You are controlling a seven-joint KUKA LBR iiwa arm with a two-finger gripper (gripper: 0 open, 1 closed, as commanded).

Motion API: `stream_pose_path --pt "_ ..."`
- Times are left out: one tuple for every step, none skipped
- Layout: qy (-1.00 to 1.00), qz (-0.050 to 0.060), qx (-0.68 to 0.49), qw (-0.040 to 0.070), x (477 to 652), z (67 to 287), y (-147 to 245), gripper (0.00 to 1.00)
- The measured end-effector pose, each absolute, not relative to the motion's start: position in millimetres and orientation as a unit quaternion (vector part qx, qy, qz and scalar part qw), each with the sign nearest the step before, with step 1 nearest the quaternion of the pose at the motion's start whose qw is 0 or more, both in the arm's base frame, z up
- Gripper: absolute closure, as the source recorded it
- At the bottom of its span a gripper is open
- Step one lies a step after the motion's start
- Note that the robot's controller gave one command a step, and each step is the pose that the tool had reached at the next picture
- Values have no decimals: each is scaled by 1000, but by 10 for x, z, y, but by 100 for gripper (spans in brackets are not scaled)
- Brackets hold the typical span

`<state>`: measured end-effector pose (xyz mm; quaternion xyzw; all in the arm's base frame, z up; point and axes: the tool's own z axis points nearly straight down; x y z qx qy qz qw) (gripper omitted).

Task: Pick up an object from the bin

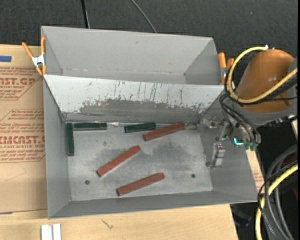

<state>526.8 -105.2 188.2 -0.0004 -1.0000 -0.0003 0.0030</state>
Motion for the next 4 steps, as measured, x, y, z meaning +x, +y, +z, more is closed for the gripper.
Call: stream_pose_path --pt "-1000 0 0 -1 5287 1920 -1049 0" --pt "-999 1 38 -3 5080 1431 -806 0" --pt "-1000 0 28 -2 5390 707 -505 0" --pt "-1000 -1 25 -1 5090 701 -459 0"
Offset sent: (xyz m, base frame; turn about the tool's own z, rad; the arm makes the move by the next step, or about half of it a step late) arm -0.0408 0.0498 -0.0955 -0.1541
